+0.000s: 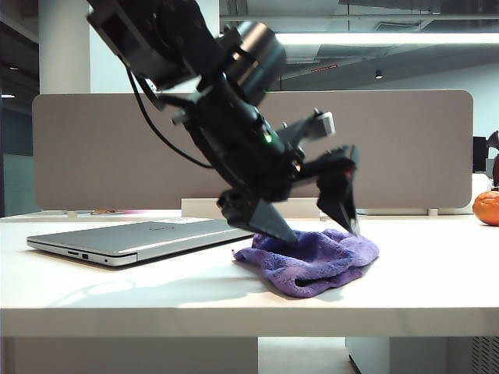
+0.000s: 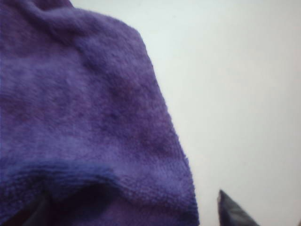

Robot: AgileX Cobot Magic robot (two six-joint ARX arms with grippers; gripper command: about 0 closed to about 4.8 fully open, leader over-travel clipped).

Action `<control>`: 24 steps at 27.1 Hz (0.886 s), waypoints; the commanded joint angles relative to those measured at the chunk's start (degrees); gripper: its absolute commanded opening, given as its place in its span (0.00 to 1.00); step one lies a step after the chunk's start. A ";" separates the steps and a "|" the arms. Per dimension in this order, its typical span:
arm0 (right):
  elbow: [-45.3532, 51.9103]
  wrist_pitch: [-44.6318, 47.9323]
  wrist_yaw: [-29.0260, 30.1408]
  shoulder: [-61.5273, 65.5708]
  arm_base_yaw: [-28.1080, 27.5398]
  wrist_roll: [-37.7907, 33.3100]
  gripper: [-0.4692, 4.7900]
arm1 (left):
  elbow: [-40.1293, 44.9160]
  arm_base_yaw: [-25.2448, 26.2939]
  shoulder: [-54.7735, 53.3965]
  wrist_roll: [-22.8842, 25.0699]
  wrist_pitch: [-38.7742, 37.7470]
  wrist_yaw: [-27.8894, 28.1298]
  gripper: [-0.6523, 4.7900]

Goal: Pick up the purple rag and put it over the laptop.

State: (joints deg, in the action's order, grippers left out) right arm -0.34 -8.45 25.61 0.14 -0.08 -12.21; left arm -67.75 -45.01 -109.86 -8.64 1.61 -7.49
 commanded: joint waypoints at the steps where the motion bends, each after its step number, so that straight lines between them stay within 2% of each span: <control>1: 0.20 0.94 0.02 -0.07 0.02 -0.04 0.13 | -0.09 -0.68 -1.53 0.04 0.79 1.36 0.99; 9: 0.20 0.94 0.02 -0.07 0.02 -0.04 0.13 | -0.07 -1.29 -3.45 0.26 0.15 2.89 0.95; 10: 0.20 0.94 0.00 -0.07 0.02 -0.04 0.13 | -0.07 -1.31 -3.50 0.26 0.15 3.02 0.91; 11: 0.20 0.94 0.00 -0.07 0.02 -0.04 0.13 | -0.07 -1.31 -3.50 0.28 0.17 3.02 0.75; 12: 0.20 0.94 0.02 -0.07 0.02 -0.04 0.13 | -0.07 -1.31 -3.50 0.28 0.09 2.99 0.55; 13: 0.20 0.94 0.00 -0.07 0.02 -0.02 0.13 | -0.07 -1.31 -3.50 0.28 -0.15 2.99 0.43; 14: 0.20 0.94 0.02 -0.07 0.02 -0.04 0.13 | -0.07 -1.31 -3.50 0.44 -0.35 2.99 0.37; 17: 0.20 0.94 0.00 -0.07 0.02 -0.02 0.13 | -0.07 -1.33 -3.50 2.75 -1.60 2.99 0.26; 20: 0.20 0.94 -0.02 -0.07 0.02 -0.02 0.13 | -0.07 -1.38 -3.48 2.82 -2.45 3.87 0.10; 24: 0.20 0.94 -0.02 -0.07 0.00 -0.02 0.13 | -0.11 -1.38 -3.37 2.82 -1.86 3.87 0.11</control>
State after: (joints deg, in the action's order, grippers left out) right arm -0.34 -8.47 25.58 0.14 -0.08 -12.21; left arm -67.92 -46.17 -113.27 -6.02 0.62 -3.88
